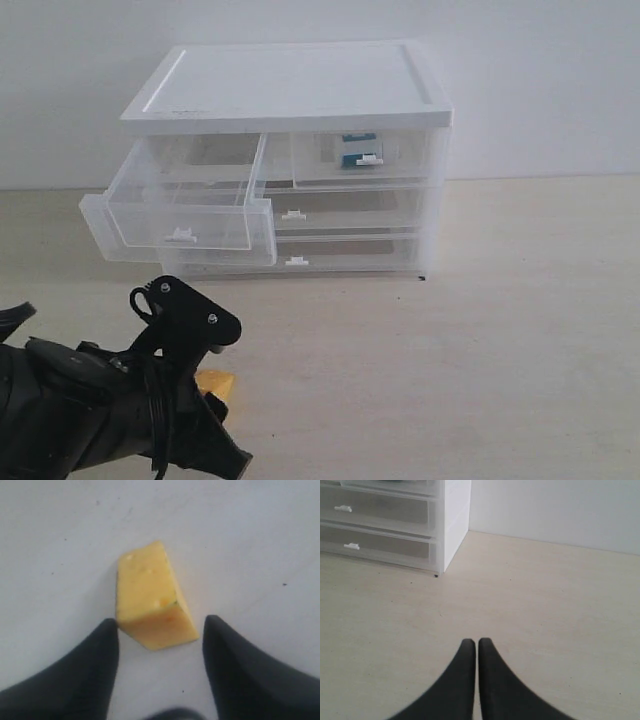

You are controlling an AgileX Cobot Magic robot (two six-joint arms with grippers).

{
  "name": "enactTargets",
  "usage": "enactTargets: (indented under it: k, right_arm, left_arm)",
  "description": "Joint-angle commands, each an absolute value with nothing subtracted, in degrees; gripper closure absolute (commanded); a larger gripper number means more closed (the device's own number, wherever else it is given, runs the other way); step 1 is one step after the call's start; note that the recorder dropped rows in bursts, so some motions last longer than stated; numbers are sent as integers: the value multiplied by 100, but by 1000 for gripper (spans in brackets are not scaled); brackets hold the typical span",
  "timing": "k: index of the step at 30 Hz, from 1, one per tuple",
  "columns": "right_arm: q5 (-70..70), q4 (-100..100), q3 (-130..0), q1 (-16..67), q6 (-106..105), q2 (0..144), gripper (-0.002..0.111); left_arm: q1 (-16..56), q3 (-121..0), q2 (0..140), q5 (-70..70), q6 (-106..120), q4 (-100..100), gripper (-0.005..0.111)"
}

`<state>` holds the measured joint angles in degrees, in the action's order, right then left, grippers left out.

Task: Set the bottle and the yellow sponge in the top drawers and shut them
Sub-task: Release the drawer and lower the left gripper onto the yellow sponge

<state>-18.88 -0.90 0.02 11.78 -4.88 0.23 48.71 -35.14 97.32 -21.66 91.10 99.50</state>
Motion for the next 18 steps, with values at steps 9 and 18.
enactTargets:
  k: [9,18]
  right_arm:
    - [-1846,-72,0,1142,-502,0,108]
    - [-1846,-72,0,1142,-502,0,108]
  left_arm:
    - [4903,-3520,9851,-2076,8952,9979,103]
    - [4903,-3520,9478,-2114,9011,9995,103]
